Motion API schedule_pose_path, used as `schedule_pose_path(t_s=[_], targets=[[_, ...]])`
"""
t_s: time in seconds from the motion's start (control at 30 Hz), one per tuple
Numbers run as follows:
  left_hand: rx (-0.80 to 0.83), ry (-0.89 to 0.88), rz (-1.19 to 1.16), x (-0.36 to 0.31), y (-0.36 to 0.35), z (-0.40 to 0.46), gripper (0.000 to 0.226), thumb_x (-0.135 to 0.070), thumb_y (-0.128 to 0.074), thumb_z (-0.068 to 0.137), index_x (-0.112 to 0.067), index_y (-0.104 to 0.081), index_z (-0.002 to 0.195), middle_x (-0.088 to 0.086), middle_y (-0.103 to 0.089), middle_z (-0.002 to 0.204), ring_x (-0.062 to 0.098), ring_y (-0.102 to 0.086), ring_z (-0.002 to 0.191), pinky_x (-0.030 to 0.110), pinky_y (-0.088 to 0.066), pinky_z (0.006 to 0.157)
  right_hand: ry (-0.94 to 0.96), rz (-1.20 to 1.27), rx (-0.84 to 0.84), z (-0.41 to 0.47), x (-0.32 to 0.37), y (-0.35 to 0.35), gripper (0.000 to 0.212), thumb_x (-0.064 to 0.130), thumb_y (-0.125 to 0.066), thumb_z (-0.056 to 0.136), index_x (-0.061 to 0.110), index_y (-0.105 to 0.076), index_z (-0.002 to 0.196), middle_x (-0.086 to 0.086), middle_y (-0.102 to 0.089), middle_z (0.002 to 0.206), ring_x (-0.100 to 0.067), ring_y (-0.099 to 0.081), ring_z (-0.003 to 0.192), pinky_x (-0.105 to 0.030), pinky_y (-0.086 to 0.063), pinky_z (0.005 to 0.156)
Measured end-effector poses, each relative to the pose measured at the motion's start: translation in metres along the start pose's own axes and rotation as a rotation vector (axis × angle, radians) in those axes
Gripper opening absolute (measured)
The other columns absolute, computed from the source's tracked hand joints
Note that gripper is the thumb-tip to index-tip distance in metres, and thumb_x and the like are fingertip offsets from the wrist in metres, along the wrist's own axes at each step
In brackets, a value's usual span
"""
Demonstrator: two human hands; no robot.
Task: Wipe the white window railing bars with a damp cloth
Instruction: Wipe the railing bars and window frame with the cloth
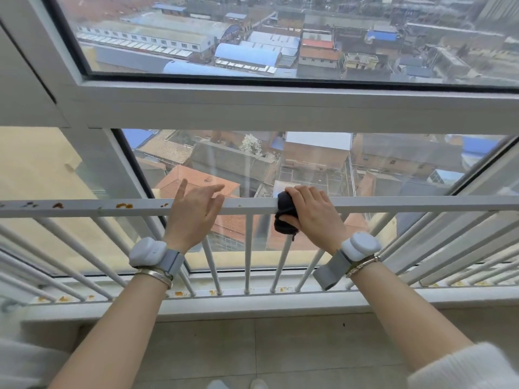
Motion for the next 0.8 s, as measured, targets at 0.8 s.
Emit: schedule_pose_path(t_s=[0.8], targets=[[-0.005, 0.051, 0.126, 0.244, 0.117, -0.034, 0.059, -0.045, -0.016, 0.089, -0.018, -0.068, 0.079, 0.005, -0.071, 0.076, 0.030, -0.063, 0.080, 0.037, -0.039, 0.097, 0.033, 0.114, 0.026, 0.141, 0.302, -0.057, 0.056, 0.049, -0.037, 0.084, 0.005, -0.055, 0.113, -0.012, -0.060, 0.101, -0.031, -0.057, 0.086, -0.040, -0.046, 0.075]])
Point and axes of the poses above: each hand's wrist, its own z-axis towards the middle knuckle, its own y-axis out of the back of the hand, x = y × z, the point moved 8 cm from there along z, towards the middle knuckle
